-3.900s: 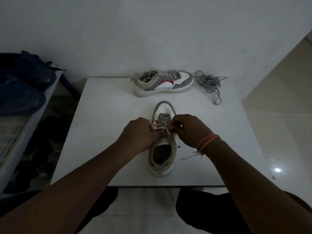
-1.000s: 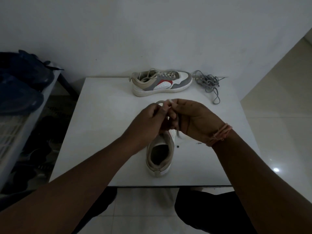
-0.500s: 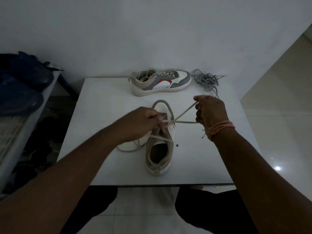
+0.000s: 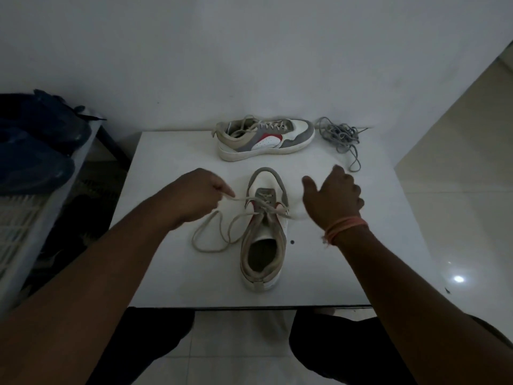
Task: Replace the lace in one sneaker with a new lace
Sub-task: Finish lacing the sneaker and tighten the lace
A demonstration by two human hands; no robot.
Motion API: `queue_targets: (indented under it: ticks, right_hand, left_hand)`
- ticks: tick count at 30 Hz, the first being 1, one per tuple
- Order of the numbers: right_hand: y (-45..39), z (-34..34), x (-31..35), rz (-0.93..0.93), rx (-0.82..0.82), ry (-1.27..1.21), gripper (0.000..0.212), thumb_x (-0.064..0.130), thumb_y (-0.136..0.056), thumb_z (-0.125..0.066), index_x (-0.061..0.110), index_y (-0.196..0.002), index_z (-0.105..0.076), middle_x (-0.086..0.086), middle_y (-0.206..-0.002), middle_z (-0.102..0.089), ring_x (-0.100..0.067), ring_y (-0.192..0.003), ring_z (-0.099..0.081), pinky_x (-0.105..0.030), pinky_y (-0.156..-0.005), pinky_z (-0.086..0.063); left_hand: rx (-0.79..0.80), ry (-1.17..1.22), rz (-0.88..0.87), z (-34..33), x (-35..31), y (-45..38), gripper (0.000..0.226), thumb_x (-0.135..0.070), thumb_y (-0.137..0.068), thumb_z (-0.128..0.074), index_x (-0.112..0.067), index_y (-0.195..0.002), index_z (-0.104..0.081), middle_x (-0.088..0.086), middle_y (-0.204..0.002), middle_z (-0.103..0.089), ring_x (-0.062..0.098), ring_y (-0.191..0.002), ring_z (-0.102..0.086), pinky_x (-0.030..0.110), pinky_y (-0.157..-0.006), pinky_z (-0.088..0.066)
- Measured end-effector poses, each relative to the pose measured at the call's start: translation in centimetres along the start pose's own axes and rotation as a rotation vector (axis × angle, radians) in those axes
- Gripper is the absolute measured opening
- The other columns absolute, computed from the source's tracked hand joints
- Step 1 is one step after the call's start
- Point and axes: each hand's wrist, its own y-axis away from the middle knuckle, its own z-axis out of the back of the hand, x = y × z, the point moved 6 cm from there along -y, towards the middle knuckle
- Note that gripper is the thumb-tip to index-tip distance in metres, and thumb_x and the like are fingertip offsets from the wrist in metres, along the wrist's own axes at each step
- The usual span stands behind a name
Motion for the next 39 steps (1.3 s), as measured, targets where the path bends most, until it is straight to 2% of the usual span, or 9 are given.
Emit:
queue_targets:
  ticks: [3, 7, 10, 13, 18, 22, 27, 32, 39]
  right_hand:
    - [2.9, -0.3, 4.8, 0.621, 0.071, -0.150, 0.051, 0.032, -0.095, -0.061, 0.016, -0.142, -0.049, -0.006, -0.139, -0.054, -0.022, -0.126, -0.050, -0.047, -0.106, -0.044]
    - [5.2, -1.1, 7.1, 0.863, 0.282, -0.272, 0.032, 0.011, -0.096, -0.062, 0.016, -0.127, -0.065, 0.000, -0.115, -0.067, -0.007, -0.100, -0.060, -0.018, -0.088, -0.049]
    - [4.7, -1.5, 6.6, 0.842, 0.293, -0.236, 0.029, 0.009, -0.093, -0.067, 0.017, -0.120, -0.072, 0.003, -0.108, -0.070, 0.001, -0.090, -0.057, -0.006, -0.083, -0.043]
    - [4.0, -1.3, 6.3, 0.821, 0.288, -0.228, 0.025, 0.010, -0.091, -0.069, 0.018, -0.114, -0.075, 0.006, -0.101, -0.070, 0.006, -0.083, -0.056, -0.004, -0.080, -0.041]
    - [3.4, -1.3, 5.2, 0.659, 0.224, -0.178, 0.009, 0.021, -0.091, -0.069, 0.017, -0.095, -0.076, 0.004, -0.086, -0.071, -0.010, -0.078, -0.063, -0.034, -0.079, -0.056]
    - [3.0, -1.8, 4.5, 0.551, 0.324, -0.121, 0.010, 0.025, -0.090, -0.068, 0.015, -0.092, -0.070, 0.002, -0.082, -0.068, -0.014, -0.076, -0.063, -0.035, -0.076, -0.057]
    - [3.9, -2.3, 4.7, 0.552, 0.402, -0.066, 0.011, 0.026, -0.092, -0.066, 0.016, -0.093, -0.071, 0.006, -0.083, -0.066, -0.006, -0.075, -0.059, -0.019, -0.069, -0.049]
    - [5.0, -3.8, 4.9, 0.548, 0.277, -0.070, 0.013, 0.026, -0.090, -0.066, 0.016, -0.091, -0.073, -0.001, -0.087, -0.068, -0.016, -0.081, -0.061, -0.037, -0.079, -0.054]
    - [5.2, -4.0, 4.6, 0.508, 0.211, -0.091, 0.011, 0.027, -0.093, -0.065, 0.019, -0.092, -0.072, 0.000, -0.092, -0.066, -0.013, -0.081, -0.058, -0.032, -0.078, -0.053]
  left_hand:
    - [-0.039, 0.206, -0.108, -1.4, -2.1, 0.3, 0.034, -0.002, -0.092, -0.065, -0.015, -0.123, -0.070, 0.003, -0.089, -0.078, 0.020, -0.083, -0.074, 0.040, -0.083, -0.062]
    - [-0.123, 0.277, -0.087, -2.3, -1.9, -0.2, 0.067, -0.007, -0.086, -0.075, -0.018, -0.146, -0.048, 0.005, -0.092, -0.078, 0.019, -0.071, -0.076, 0.044, -0.076, -0.064]
    - [-0.047, 0.379, -0.041, -2.8, -1.4, -0.1, 0.070, -0.010, -0.085, -0.078, -0.015, -0.147, -0.045, 0.009, -0.087, -0.078, 0.022, -0.073, -0.077, 0.044, -0.075, -0.064]
    - [0.060, 0.467, -0.033, -3.3, -1.9, 0.2, 0.055, -0.016, -0.085, -0.080, -0.014, -0.135, -0.057, 0.009, -0.087, -0.079, 0.023, -0.079, -0.077, 0.040, -0.076, -0.063]
    - [-0.078, 0.098, -0.063, -4.1, -1.4, 0.2, 0.029, -0.040, -0.076, -0.086, -0.022, -0.092, -0.071, -0.003, -0.082, -0.075, 0.015, -0.072, -0.071, 0.028, -0.064, -0.058]
    - [-0.117, -0.093, -0.103, -5.7, -1.1, 0.9, 0.023, -0.041, -0.081, -0.081, -0.024, -0.095, -0.076, -0.006, -0.090, -0.073, 0.013, -0.086, -0.067, 0.026, -0.070, -0.051]
    - [-0.014, 0.183, 0.009, -5.4, 0.2, 0.0, 0.008, -0.015, -0.087, -0.077, -0.012, -0.093, -0.081, 0.007, -0.081, -0.077, 0.022, -0.074, -0.075, 0.035, -0.074, -0.063]
    - [0.101, 0.461, 0.158, -5.8, 1.3, -0.2, 0.013, 0.001, -0.088, -0.072, 0.002, -0.101, -0.075, 0.024, -0.095, -0.074, 0.029, -0.078, -0.073, 0.033, -0.072, -0.064]
    - [0.158, 0.548, 0.207, -5.8, 1.7, -0.5, 0.015, 0.007, -0.089, -0.068, 0.007, -0.103, -0.072, 0.025, -0.100, -0.074, 0.026, -0.075, -0.072, 0.030, -0.069, -0.064]
